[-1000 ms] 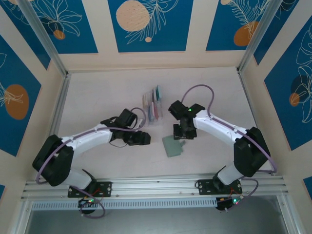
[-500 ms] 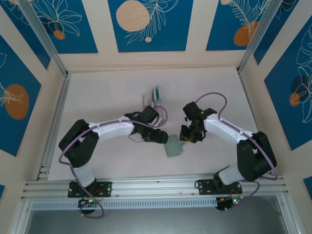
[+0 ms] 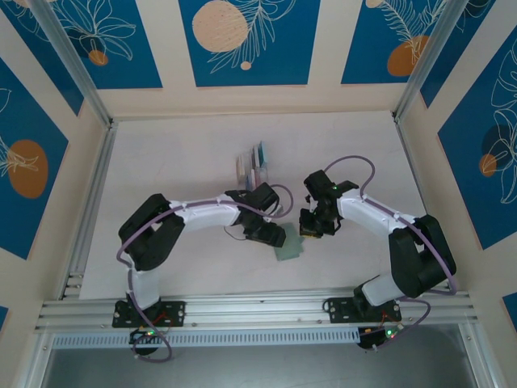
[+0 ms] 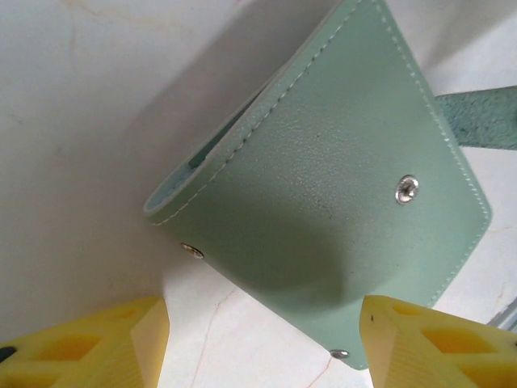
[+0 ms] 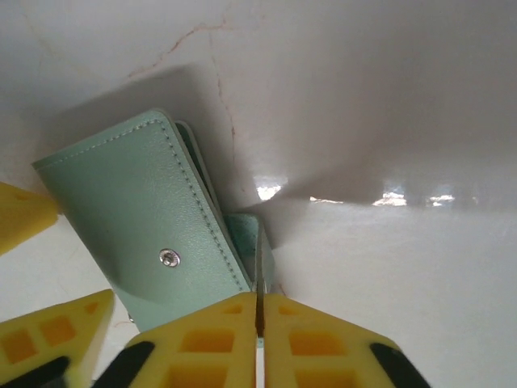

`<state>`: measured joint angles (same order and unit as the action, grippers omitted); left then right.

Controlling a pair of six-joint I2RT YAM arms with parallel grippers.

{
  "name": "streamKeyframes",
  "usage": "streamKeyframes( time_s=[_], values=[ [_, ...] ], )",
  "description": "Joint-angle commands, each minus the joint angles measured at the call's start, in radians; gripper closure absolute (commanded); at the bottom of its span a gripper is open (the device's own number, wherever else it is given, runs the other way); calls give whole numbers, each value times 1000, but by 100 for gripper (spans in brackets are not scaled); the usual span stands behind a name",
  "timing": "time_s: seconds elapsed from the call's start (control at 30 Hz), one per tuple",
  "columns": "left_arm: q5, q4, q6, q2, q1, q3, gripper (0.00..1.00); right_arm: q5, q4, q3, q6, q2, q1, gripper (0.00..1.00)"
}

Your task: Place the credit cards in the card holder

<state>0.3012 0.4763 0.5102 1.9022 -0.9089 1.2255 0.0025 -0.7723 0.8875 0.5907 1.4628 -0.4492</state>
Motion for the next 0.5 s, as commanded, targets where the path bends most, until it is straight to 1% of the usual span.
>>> streamKeyframes(
  time_s=[0.0,0.17,0.47],
  values=[
    [-50,62,-51,24,-23,33,37,-26,-11,-11,-4,0,6,94],
    [-80,89,-87,28,-45,28,37,-30,-9,-11,-6,3,6,100],
    [-69,80,-106,31,-55,2,38,-110,31,15,-12,20,-12,100]
  ],
)
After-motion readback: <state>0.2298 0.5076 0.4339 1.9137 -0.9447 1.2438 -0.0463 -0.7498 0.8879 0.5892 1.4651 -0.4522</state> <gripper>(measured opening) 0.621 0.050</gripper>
